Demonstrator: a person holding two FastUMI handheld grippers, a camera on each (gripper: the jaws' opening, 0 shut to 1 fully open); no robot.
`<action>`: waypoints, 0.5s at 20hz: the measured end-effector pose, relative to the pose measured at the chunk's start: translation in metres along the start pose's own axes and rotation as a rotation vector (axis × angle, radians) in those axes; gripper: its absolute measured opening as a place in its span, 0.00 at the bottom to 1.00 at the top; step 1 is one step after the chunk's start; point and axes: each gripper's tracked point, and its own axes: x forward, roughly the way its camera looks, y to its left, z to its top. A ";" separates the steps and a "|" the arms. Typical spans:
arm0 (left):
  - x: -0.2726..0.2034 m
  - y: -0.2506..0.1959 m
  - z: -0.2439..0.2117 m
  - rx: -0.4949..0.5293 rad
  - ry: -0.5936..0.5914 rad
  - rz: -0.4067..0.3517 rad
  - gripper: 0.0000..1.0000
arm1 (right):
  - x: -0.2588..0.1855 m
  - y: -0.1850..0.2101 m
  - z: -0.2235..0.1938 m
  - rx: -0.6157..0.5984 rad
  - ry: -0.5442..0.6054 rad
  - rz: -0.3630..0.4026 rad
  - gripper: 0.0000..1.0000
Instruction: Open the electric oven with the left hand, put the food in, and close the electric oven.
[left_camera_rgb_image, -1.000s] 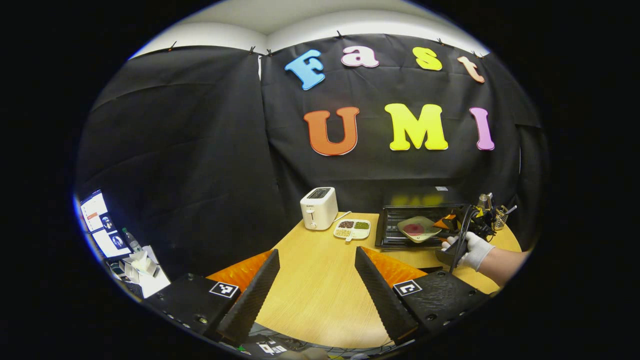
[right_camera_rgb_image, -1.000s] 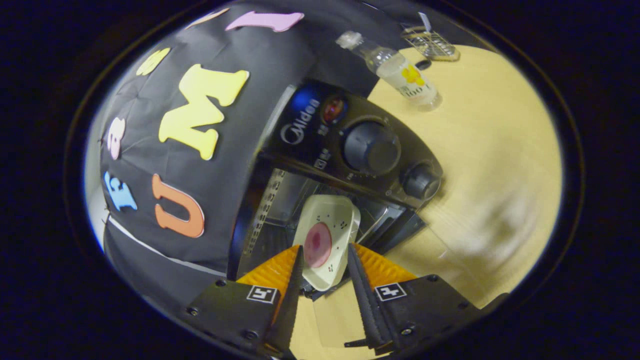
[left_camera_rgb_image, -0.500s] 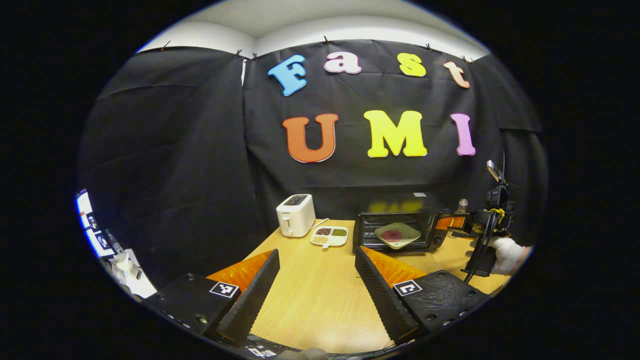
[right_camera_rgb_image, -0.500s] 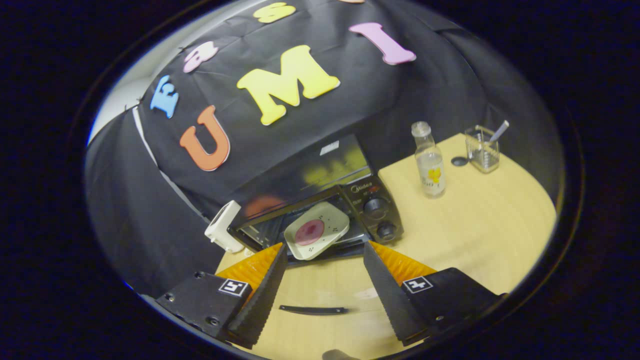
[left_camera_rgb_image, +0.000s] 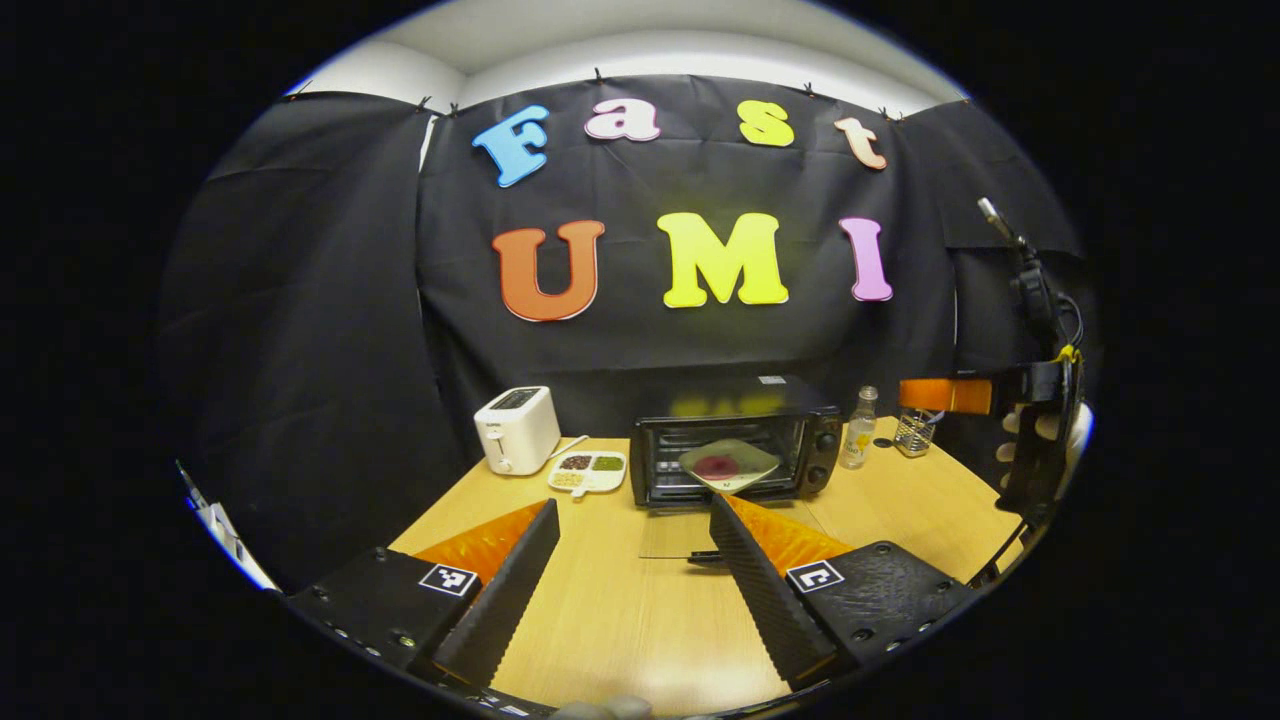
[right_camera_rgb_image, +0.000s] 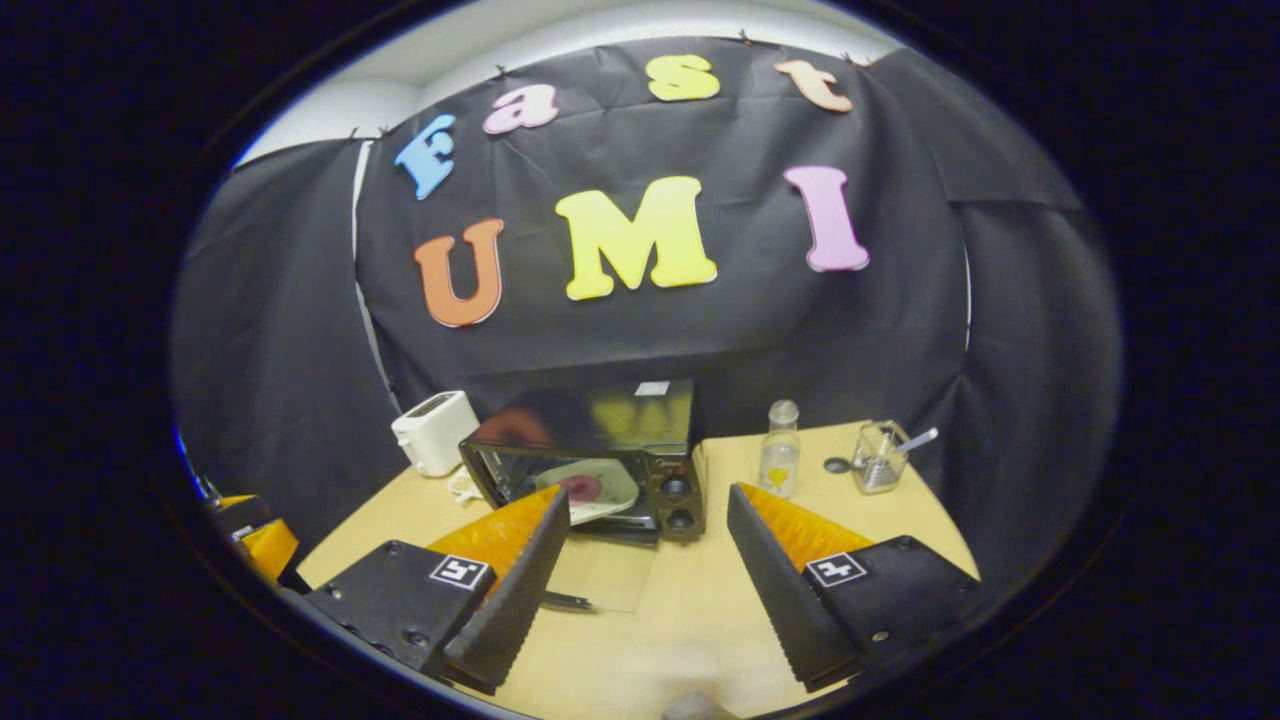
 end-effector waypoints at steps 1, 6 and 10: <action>0.006 -0.008 -0.009 0.000 0.016 -0.020 0.96 | -0.010 -0.005 0.006 -0.037 -0.011 -0.012 1.00; 0.040 -0.040 -0.048 -0.007 0.074 -0.083 0.97 | -0.049 -0.025 0.030 -0.091 -0.045 -0.068 1.00; 0.060 -0.058 -0.076 0.000 0.126 -0.114 0.97 | -0.066 -0.043 0.041 -0.102 -0.036 -0.100 1.00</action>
